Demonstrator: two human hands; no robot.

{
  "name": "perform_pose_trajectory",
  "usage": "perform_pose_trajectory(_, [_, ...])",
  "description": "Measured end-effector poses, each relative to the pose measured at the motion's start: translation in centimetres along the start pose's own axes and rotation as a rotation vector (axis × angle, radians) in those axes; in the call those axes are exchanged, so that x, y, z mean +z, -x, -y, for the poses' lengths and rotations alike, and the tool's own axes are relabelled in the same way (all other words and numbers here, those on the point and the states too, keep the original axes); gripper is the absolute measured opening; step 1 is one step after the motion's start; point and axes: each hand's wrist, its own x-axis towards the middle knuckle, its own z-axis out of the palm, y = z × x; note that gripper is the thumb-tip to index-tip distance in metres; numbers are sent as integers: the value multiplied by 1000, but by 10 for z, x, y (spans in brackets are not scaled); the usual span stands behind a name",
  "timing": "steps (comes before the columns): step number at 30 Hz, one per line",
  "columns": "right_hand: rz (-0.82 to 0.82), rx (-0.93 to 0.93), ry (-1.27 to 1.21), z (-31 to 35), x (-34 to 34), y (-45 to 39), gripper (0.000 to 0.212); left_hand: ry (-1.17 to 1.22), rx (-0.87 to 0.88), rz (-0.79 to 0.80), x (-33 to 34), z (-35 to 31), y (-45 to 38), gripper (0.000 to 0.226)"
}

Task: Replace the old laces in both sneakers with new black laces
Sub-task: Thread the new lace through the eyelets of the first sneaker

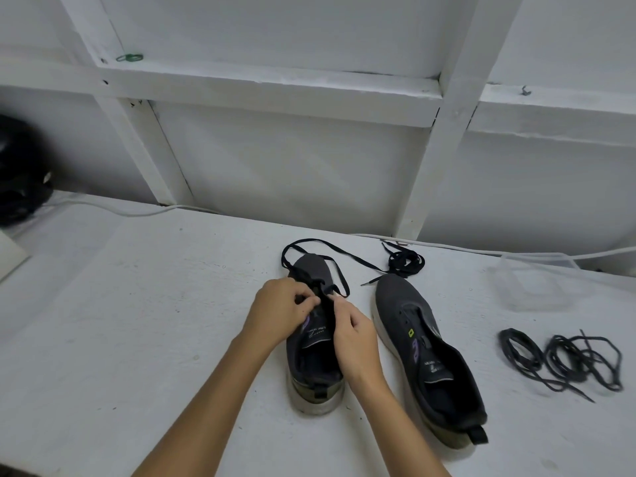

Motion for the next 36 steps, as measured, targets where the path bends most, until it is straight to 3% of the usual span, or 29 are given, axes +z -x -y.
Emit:
perform_pose_trajectory(2, [-37, 16, 40, -4, 2, 0, 41, 101, -18, 18, -6, -6, -2, 12])
perform_pose_trajectory(6, [-102, 17, 114, -3, 3, 1, 45, 997, -177, 69, -35, -7, 2, 16])
perform_pose_trajectory(8, [-125, 24, 102, -2, 4, 3, 45, 1255, -258, 102, -39, -2, 3, 20])
perform_pose_trajectory(10, [-126, 13, 43, -1, 3, 7, 48, 1152, -342, 87, -34, 1, 8, 26])
perform_pose_trajectory(12, [-60, -27, 34, 0, 0, 9, 44, 823, -370, 22, -21, 7, 11, 26])
perform_pose_trajectory(14, [52, -52, 40, -5, -4, 12, 30, 610, -335, -20, -11, 12, 14, 22])
perform_pose_trajectory(19, [99, 4, -17, -3, -9, 9, 31, 271, -168, 11, -4, 1, 11, 11])
perform_pose_trajectory(23, [33, 279, -106, 17, -7, -28, 42, 223, -146, 57, -3, -1, 5, 7])
perform_pose_trajectory(27, [52, 439, -50, 26, -3, -77, 20, 250, -127, 72, -2, -2, 4, 9])
perform_pose_trajectory(29, [67, 465, -18, 29, -4, -91, 9, 248, -118, 78, -1, -1, 4, 10])
perform_pose_trajectory(36, [96, 412, -179, 43, -3, -105, 19, 251, -124, 79, 2, 2, 3, 8])
